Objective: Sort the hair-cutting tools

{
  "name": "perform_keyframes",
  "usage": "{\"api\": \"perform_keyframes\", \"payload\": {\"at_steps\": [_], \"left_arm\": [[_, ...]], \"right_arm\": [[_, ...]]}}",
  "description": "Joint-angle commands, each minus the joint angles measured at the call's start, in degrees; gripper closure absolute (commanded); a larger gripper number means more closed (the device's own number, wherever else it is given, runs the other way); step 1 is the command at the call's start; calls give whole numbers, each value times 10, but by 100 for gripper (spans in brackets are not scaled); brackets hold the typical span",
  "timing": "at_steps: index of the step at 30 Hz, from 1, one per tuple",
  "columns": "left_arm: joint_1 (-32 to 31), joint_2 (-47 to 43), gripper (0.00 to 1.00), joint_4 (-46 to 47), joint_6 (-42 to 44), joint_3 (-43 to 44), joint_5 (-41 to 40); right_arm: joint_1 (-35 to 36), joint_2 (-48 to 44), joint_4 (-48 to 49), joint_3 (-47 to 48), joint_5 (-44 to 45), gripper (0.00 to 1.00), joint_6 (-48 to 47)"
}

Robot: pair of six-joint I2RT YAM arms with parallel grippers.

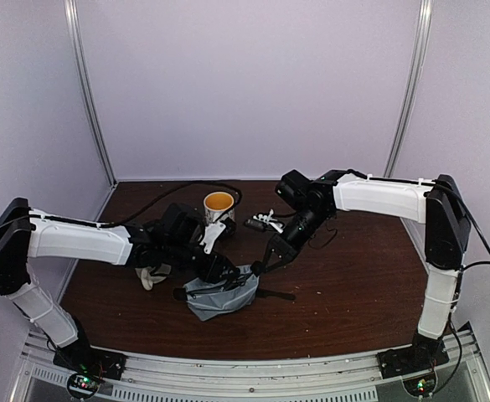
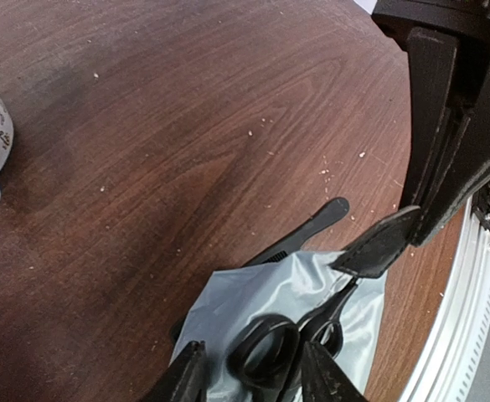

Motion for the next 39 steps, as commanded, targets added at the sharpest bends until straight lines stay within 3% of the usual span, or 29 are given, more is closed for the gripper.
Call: {"api": "perform_keyframes", "payload": {"at_steps": [1, 3, 10, 19, 32, 36, 39], "left_arm": [[1, 28, 59, 15, 3, 27, 37], [1, 33, 60, 12, 4, 30, 40], [1, 14, 77, 5, 7, 29, 31], [1, -88, 99, -33, 31, 6, 15], [-7, -61, 99, -2, 39, 8, 30], [-16, -53, 94, 11, 55, 8, 57], [-23, -48, 93, 13, 63, 8, 73]], "right_arm": [[-2, 12, -3, 8, -16, 97, -4], [-2, 12, -3, 9, -17, 97, -5], [-2, 13, -3, 9, -16, 97, -4], [-2, 14, -2, 10, -19, 97, 0], [-2, 4, 17, -6, -71, 97, 45], [-2, -45, 88, -80, -111, 96, 128], [-2, -72, 195, -141, -164, 96, 229]]}}
